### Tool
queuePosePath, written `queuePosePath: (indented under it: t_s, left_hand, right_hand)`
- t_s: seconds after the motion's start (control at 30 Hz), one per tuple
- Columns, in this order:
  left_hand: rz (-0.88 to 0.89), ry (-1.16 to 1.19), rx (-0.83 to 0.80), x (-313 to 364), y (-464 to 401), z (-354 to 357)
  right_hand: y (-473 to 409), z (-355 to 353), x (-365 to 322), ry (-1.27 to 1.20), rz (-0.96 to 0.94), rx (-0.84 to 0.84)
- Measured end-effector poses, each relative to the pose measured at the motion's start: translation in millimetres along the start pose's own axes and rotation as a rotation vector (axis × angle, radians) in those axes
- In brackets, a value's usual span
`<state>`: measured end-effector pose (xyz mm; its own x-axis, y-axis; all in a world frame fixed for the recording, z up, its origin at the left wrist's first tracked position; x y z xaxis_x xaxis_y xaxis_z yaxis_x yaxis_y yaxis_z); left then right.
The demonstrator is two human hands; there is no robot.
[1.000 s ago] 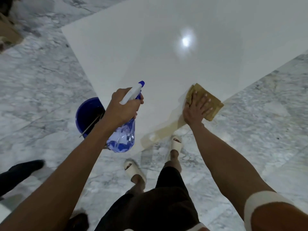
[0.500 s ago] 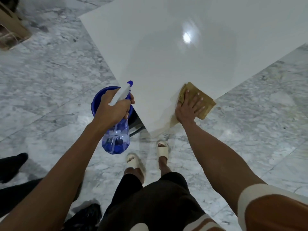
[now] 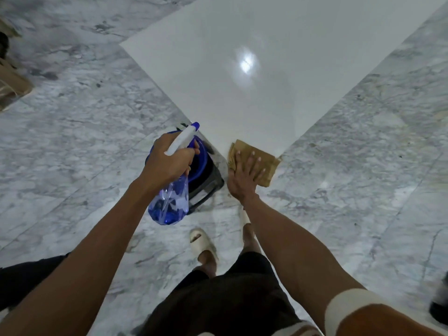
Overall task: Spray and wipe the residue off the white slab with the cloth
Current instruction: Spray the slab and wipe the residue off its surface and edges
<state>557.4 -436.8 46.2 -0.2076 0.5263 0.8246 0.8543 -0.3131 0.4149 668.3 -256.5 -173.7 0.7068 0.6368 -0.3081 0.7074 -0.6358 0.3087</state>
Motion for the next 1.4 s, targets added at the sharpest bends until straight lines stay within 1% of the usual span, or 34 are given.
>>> queuePosePath:
  t_s: [0.1,0.2,0.3,0.33,0.4,0.5,0.57,0.63,0.73,0.77,0.8,0.93,1.0,1.07,1.2,1.4]
  left_hand:
    - [0.027,-0.012,-0.011,-0.8,5.4,-11.0]
    - [0.047,-0.027,-0.021,1.1,13.0,-16.5]
    - [0.058,-0.032,-0.034,3.7,19.8,-17.9]
    - [0.064,-0.035,-0.038,4.4,21.6,-18.2]
    - [0.072,-0.043,-0.04,5.6,24.5,-19.9]
    - [0.104,-0.046,-0.033,10.7,29.1,-27.0]
    - [0.137,-0.053,-0.026,16.6,32.1,-33.4]
    - [0.162,-0.059,-0.021,23.0,34.2,-37.6]
    - [0.197,-0.078,-0.024,35.9,36.3,-35.4]
    - [0.202,-0.081,-0.027,41.1,36.7,-32.5]
    - [0.209,-0.082,-0.031,46.9,36.4,-28.7]
    - [0.285,-0.099,-0.06,79.1,34.4,-1.8]
    - [0.326,-0.123,-0.091,98.7,30.8,20.0]
    - [0.356,-0.153,-0.123,120.5,24.7,47.5]
    - [0.426,-0.206,-0.196,172.3,8.4,123.6]
    - [0.515,-0.281,-0.295,256.6,-18.8,273.8]
  right_hand:
    - [17.5,0.6,-10.0,-0.029,0.005,-0.012]
    - [26.0,9.1,-12.6,-0.091,0.036,-0.113]
    - [47.8,11.2,-25.5,-0.185,0.048,-0.139]
    - [57.6,13.3,-33.1,-0.256,0.043,-0.154]
    - [74.6,26.4,-49.7,-0.474,0.071,-0.202]
    - [106.2,30.5,-69.7,-0.924,0.281,-0.308]
    - [113.3,25.3,-85.0,-1.159,0.342,-0.413]
    - [104.4,5.6,-94.5,-1.282,0.31,-0.433]
    - [62.7,-27.2,-93.5,-1.348,0.283,-0.358]
    - [54.3,-48.1,-90.1,-1.34,0.293,-0.324]
    - [42.3,-65.7,-86.6,-1.384,0.284,-0.293]
    - [15.5,-155.4,-50.8,-1.654,0.28,-0.118]
    - [2.1,-189.5,-26.5,-1.774,0.257,-0.066]
    - [-10.8,-218.9,0.9,-1.84,0.222,-0.021]
    - [-38.6,-271.4,72.5,-1.885,0.199,0.069]
    - [-93.5,-344.9,210.9,-1.921,0.203,0.15]
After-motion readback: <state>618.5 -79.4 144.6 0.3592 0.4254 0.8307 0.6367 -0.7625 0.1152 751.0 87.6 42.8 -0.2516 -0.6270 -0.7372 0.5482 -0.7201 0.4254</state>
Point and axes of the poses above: each hand's wrist, its own y-axis away from the middle knuckle, its own z-axis out of the palm, x = y × z, the point moved 9 cm from there along -y, towards the middle knuckle, and after that the axes turned 4 degrees about x, right-handed, at the moved point
